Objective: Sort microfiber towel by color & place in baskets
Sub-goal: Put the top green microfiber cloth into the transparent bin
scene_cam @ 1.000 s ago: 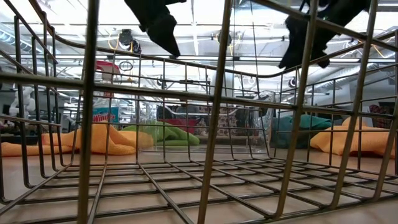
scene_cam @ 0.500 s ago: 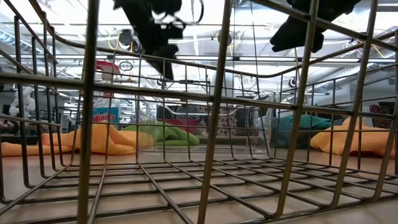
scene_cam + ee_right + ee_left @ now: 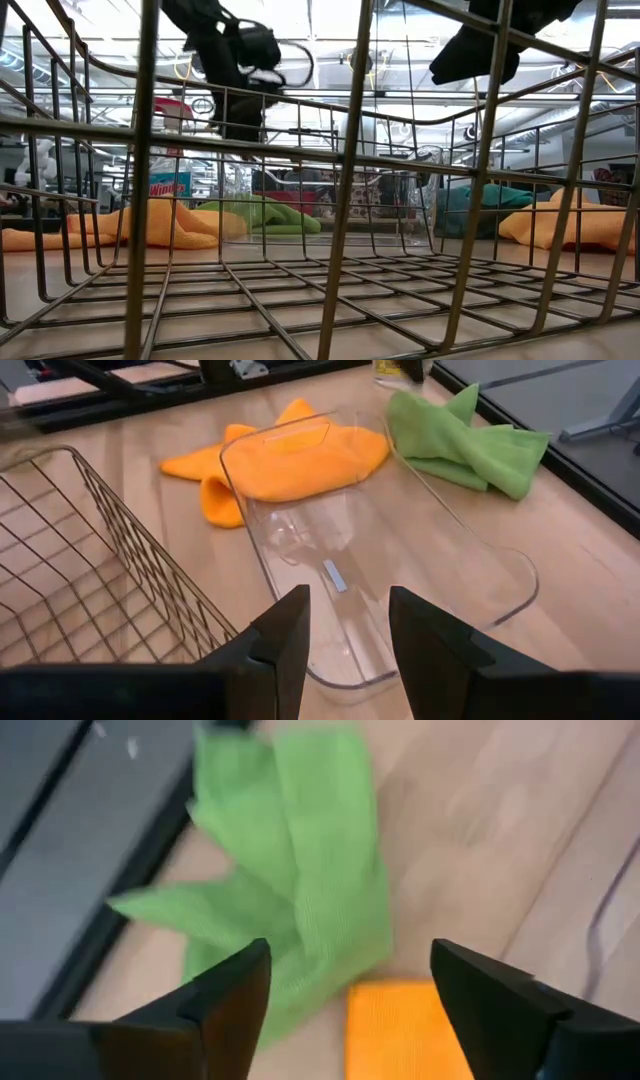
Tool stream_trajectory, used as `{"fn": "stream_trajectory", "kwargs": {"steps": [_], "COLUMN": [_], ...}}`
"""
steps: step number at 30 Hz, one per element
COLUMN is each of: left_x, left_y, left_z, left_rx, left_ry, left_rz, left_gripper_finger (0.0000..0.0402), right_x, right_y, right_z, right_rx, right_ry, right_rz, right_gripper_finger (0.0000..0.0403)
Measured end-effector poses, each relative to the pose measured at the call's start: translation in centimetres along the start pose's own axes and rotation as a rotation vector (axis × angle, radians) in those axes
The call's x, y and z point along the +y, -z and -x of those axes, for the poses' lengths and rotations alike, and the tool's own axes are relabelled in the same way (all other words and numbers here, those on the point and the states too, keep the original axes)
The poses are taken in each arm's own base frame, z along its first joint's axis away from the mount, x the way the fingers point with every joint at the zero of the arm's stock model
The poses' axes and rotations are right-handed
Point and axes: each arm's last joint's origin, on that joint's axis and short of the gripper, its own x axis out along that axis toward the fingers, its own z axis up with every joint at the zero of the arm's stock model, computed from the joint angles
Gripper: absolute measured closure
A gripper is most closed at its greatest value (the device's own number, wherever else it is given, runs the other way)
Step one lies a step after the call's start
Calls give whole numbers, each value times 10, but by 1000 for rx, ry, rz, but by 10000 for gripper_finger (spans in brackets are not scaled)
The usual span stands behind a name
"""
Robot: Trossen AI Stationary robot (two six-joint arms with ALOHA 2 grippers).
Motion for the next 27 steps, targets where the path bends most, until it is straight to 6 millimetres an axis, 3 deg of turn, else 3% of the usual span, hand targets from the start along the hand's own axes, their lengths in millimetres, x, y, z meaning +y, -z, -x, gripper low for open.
{"fn": "stream_trajectory", "kwargs": {"steps": [10,17,24,27], "left_x": [-2,-3,1,1], "left_y": [3,6,11,7], "left_z": [-45,-72,-85,-80], "left_rx": [123,197,241,206], "left_ry": [-100,-30,-49,-54], "left_rz": [-25,-45,-42,-41], "left_gripper_finger": [107,110,165,201], "right_x": [2,2,2,2], "right_y": [2,2,2,2], "right_z": [-4,-4,-4,-4], "right_rx": [13,11,10,9], "right_ry": [8,8,8,7], "right_rz": [7,5,4,3], "right_gripper_finger": [273,273,273,273]}}
